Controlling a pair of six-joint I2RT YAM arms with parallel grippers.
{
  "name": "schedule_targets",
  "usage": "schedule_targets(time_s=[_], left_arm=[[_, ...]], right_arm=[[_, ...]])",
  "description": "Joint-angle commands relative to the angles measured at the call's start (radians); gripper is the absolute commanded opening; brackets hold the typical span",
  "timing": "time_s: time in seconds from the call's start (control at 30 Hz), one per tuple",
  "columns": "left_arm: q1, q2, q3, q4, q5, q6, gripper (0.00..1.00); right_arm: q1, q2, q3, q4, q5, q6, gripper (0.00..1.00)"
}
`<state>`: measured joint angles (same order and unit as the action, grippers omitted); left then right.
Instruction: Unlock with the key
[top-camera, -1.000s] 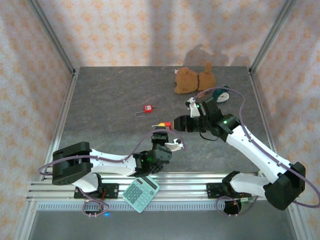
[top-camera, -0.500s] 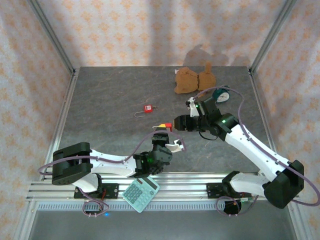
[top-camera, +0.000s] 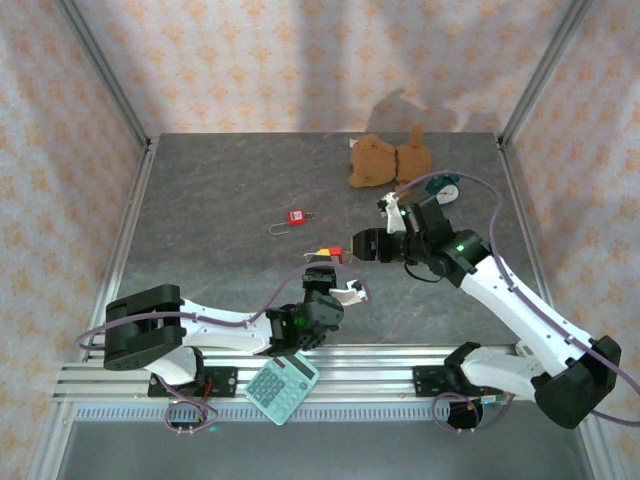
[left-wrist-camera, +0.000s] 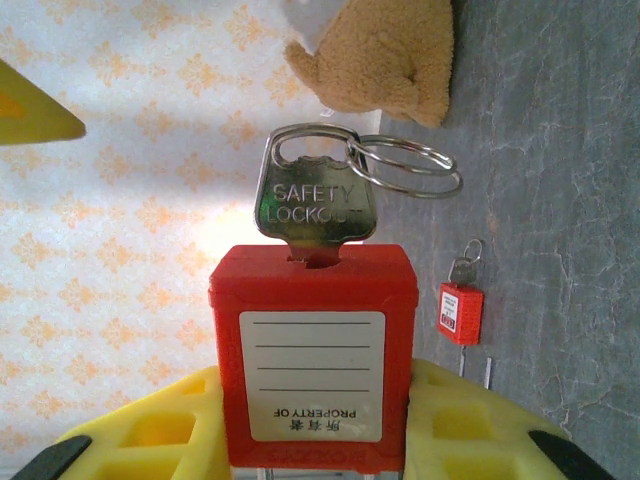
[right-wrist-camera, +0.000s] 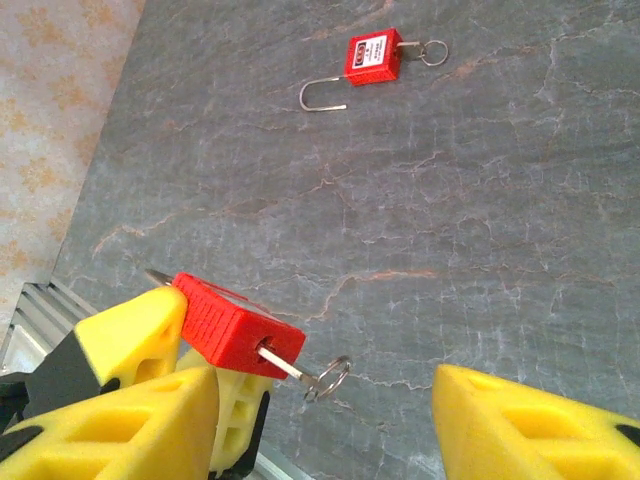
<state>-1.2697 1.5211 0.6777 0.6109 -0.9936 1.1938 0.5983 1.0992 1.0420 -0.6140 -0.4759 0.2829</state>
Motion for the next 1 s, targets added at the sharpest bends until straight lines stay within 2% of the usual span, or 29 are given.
schedule_targets(time_s=[0.0,0.17,0.43,0.97], left_arm=[[-0.006,-0.021,0.003,0.009,-0.028,-0.026,0.31],[-0.010,-0.020,0.007,0.025,-0.028,-0.007,0.31],[-0.020,-0.020,-0.001,0.045,-0.034,0.004,0.31],[-0.037,-0.028,-0.019,0.136,-0.049,0.062,0.30]], right_arm=[[0.019,0.003,0.002,-0.028,-0.020,-0.012,0.58],[0.038,0.050,0.009,-0.034,-0.036,0.004,0.58],[0.038,0.063,0.012,-0.016,0.025,0.015,0.58],[0.036,0.124,0.004,-0.018,0.065,0.007,0.58]])
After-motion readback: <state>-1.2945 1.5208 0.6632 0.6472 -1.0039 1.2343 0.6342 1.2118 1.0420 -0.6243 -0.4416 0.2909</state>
